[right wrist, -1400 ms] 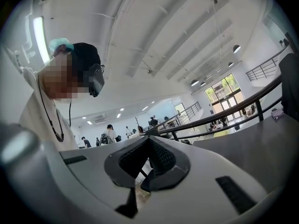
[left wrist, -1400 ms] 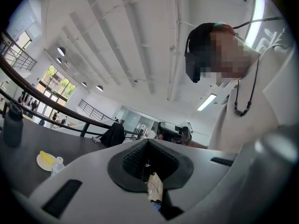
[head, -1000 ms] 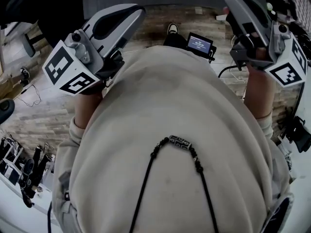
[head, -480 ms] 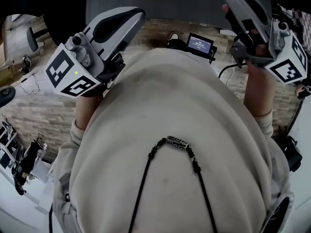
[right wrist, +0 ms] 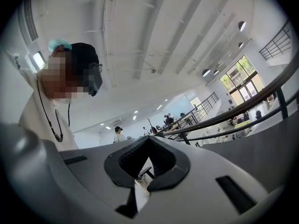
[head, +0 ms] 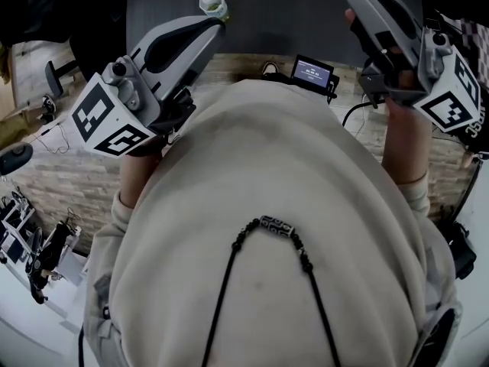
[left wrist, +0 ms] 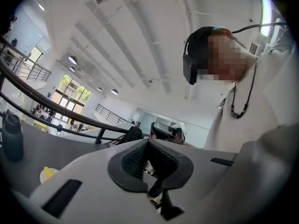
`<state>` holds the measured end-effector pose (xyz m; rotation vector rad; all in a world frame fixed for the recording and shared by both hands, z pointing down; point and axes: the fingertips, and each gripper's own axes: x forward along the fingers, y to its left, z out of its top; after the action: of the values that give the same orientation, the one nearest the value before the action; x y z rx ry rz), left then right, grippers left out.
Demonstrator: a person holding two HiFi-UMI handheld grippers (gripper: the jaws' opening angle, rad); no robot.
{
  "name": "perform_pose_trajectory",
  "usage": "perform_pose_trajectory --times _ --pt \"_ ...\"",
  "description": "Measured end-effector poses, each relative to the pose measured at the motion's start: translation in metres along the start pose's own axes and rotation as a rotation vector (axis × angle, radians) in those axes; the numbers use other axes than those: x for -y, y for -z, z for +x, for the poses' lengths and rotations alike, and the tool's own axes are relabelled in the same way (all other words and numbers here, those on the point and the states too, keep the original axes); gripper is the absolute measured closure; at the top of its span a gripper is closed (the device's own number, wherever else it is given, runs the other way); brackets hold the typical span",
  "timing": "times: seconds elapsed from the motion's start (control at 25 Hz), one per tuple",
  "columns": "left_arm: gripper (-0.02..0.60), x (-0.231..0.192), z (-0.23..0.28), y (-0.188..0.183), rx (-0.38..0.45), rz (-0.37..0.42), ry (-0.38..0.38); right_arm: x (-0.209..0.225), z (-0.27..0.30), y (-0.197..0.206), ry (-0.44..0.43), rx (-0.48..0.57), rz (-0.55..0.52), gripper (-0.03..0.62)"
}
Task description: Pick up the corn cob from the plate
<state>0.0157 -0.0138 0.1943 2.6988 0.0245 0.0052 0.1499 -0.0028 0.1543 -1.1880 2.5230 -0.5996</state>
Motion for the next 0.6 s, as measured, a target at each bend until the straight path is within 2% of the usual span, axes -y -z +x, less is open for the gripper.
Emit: perform_pose_trajectory --times 0.28,0.6 --pt "0.581 -0.007 0.049 -0.002 -0.076 -0.005 -0.008 0.040 -0.032 -0.003 0.015 0.029 0.066 0.579" --pt "0.581 -0.015 0.066 0.000 -0.155 -0.014 0.020 0.067 -0.052 -0.002 0.091 0.073 0.098 0.579"
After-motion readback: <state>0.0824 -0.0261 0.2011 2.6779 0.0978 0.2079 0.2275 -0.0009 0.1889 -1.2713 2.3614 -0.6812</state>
